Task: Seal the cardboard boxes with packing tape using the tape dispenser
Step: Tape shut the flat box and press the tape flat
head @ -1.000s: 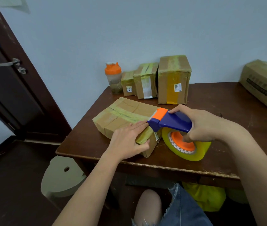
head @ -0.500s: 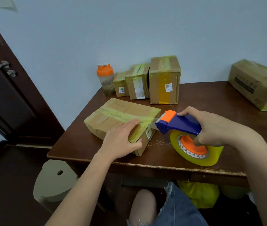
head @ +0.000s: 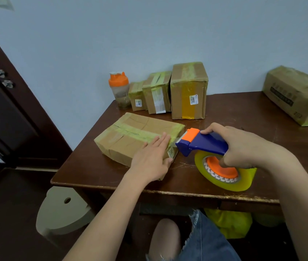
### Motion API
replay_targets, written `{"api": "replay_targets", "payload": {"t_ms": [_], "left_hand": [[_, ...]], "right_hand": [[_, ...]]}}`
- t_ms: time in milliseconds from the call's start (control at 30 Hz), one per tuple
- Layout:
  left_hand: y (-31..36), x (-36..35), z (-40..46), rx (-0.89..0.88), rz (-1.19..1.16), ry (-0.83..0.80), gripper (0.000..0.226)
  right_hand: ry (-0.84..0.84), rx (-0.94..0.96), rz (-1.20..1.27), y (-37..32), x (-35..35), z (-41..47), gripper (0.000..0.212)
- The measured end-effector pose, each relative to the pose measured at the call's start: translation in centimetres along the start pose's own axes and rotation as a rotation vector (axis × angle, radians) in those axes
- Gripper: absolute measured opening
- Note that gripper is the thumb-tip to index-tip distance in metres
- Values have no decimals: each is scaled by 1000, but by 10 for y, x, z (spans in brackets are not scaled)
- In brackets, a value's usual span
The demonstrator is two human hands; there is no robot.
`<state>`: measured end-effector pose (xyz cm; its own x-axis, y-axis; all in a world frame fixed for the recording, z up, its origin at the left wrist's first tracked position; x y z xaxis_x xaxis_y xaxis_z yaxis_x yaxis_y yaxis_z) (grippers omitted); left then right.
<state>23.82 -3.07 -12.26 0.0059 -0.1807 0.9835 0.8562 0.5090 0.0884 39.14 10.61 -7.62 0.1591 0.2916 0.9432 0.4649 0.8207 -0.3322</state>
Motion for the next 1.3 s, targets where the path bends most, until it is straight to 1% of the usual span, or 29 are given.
{"api": "replay_targets", "payload": {"t_ms": [100,267,467,633,833,1133,1300], "left_hand": [[-8,1,5,9,-62,-13,73],[-21,1,14,-1,-83,11,70],[-53,4,20,48,-115,55,66],[-59,3,22,51,-73,85,68],[-58,2,25,44,-41,98,59],[-60,1,26,83,-81,90,54],[-60,1,26,80,-102,88,54]], "right_hand": [[-9,8,-12,-3,-1,2,81],[-15,61,-59,-18,-3,18,73],[28,121,-72,-28,-17,31,85],[155,134,-3,-28,-25,30,83],[336,125,-12,-35,-25,29,67],[306,213,112,-15,-15,14,66],[320,229,131,-11,-7,7,61]]}}
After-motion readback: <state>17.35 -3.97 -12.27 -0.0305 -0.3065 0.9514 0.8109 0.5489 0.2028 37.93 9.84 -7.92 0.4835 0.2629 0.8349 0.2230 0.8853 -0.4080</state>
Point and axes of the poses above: each hand's wrist, its own z-axis towards the middle knuckle, its own x-axis out of the back of the hand, y = z × x, the point moved 5 cm from there along z, towards the middle knuckle, and after that the axes turned 9 degrees about y, right-handed, at the moved point
